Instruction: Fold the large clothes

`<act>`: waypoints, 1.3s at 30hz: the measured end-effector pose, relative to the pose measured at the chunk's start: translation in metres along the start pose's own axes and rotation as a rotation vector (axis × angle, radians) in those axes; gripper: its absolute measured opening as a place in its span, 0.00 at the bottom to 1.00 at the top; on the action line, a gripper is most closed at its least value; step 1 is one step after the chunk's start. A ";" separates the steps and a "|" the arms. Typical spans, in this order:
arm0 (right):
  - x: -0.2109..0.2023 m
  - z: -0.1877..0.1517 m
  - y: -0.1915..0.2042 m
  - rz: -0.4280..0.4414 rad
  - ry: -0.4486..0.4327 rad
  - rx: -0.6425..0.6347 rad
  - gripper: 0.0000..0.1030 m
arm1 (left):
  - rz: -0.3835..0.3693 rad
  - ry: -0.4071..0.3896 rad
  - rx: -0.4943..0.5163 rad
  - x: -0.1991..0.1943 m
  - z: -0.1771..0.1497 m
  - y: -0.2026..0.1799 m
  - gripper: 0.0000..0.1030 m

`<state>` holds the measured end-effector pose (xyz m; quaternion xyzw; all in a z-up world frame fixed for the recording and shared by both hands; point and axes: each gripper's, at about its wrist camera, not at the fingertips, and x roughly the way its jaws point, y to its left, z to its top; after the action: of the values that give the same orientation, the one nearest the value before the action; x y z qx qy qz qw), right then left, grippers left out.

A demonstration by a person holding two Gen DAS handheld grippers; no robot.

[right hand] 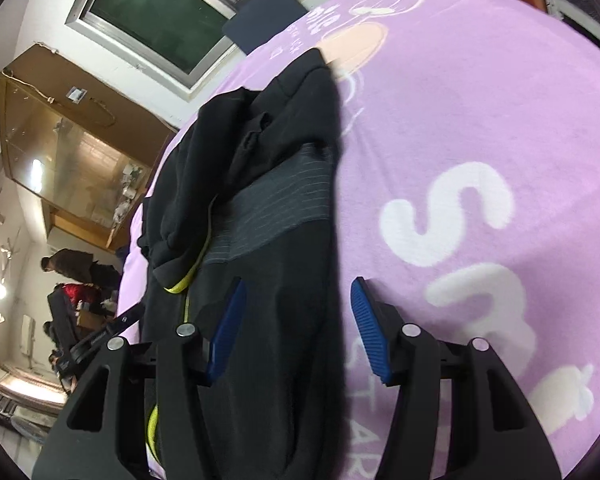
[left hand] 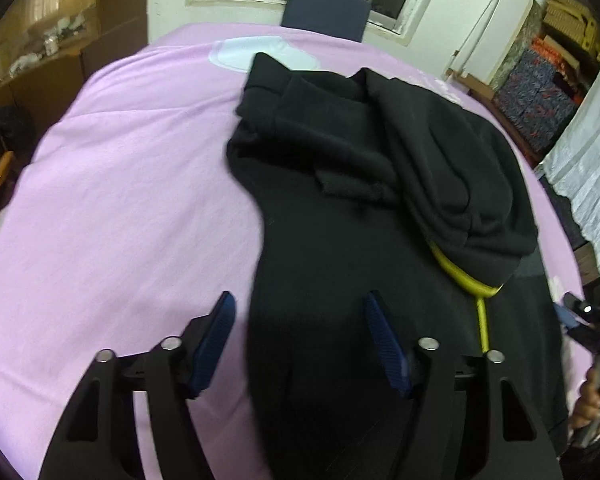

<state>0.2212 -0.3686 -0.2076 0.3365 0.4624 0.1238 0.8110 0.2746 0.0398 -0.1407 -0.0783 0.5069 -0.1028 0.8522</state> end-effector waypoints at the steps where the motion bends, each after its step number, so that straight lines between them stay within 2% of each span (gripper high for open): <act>1: 0.004 0.002 0.001 0.011 0.006 0.000 0.53 | 0.003 -0.008 -0.001 0.002 0.002 -0.001 0.61; 5: 0.011 0.007 0.003 0.029 0.005 -0.002 0.53 | 0.000 -0.012 0.027 0.004 0.002 -0.008 0.60; 9: 0.008 -0.001 0.004 0.054 0.029 -0.023 0.53 | -0.027 -0.014 0.061 -0.006 -0.017 -0.008 0.60; 18: -0.015 -0.059 0.006 0.152 0.105 -0.045 0.53 | -0.128 -0.006 0.063 -0.042 -0.076 -0.004 0.60; 26: -0.032 -0.107 0.020 0.170 0.153 -0.120 0.52 | -0.256 0.019 0.057 -0.064 -0.122 -0.007 0.60; 30: -0.036 -0.116 0.021 0.174 0.145 -0.125 0.51 | -0.320 0.017 0.062 -0.066 -0.131 -0.005 0.60; 34: -0.034 -0.115 0.022 0.178 0.135 -0.129 0.51 | -0.366 0.020 0.022 -0.060 -0.123 -0.003 0.59; 39: -0.026 -0.109 0.025 0.183 0.152 -0.116 0.51 | -0.376 0.010 0.004 -0.056 -0.119 -0.006 0.57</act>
<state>0.1188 -0.3163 -0.2112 0.3192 0.4820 0.2489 0.7771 0.1435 0.0445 -0.1484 -0.1695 0.4873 -0.2617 0.8157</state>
